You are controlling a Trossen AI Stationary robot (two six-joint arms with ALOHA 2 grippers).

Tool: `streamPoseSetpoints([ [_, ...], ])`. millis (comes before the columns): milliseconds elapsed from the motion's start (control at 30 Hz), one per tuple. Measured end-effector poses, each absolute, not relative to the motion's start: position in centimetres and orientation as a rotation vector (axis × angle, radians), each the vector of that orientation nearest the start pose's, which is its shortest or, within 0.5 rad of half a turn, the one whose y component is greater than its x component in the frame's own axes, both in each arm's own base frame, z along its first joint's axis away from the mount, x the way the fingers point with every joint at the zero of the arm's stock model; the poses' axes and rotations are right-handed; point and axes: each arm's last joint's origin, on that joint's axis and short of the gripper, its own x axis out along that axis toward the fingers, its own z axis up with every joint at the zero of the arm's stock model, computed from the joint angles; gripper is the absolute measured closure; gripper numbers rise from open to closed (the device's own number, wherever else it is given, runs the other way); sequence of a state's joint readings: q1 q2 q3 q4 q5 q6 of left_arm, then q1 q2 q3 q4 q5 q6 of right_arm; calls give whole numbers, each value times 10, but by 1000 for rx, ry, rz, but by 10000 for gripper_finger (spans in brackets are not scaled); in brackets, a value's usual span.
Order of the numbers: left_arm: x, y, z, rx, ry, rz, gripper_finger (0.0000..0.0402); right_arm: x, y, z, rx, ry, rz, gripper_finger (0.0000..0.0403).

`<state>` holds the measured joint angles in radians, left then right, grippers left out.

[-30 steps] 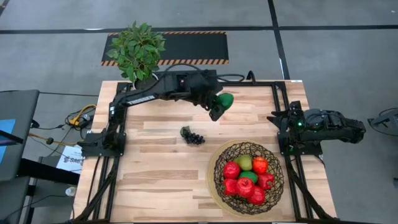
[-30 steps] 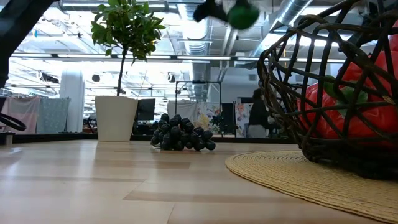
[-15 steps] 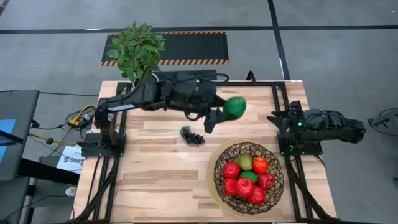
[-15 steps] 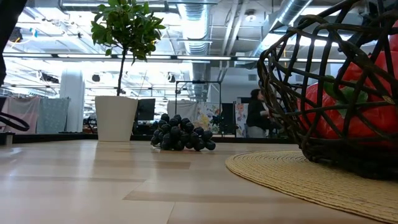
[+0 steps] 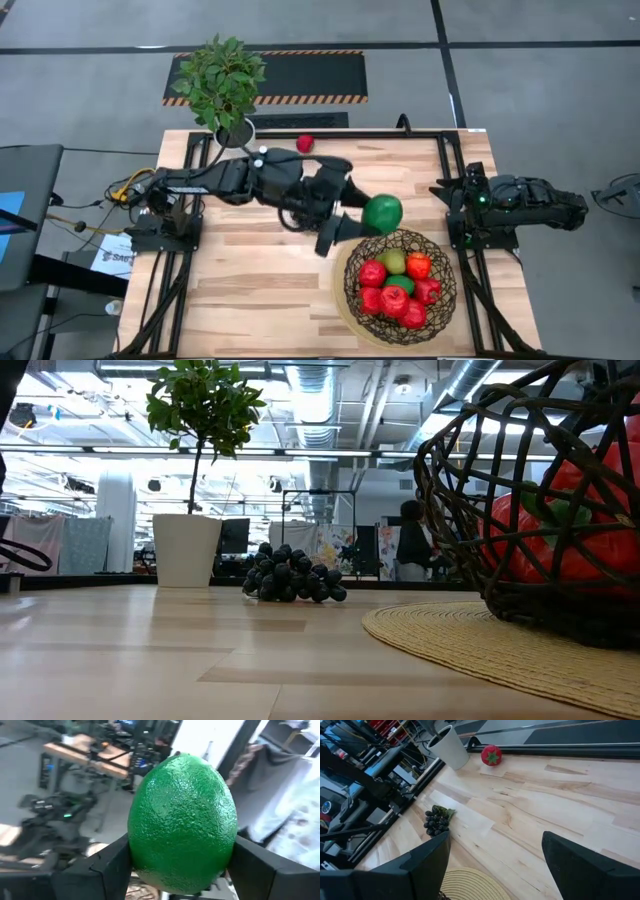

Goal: Build produce basket
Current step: Put the green lime into the black wire basket

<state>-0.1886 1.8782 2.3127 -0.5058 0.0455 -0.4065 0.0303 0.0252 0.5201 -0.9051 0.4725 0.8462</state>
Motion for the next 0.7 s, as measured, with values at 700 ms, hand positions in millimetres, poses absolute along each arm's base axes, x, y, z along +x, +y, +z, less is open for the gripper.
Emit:
streamPoseSetpoints([
  [700,375,-143,505,-238,72,-501,146,29,-12,242,720,191,-574,69],
])
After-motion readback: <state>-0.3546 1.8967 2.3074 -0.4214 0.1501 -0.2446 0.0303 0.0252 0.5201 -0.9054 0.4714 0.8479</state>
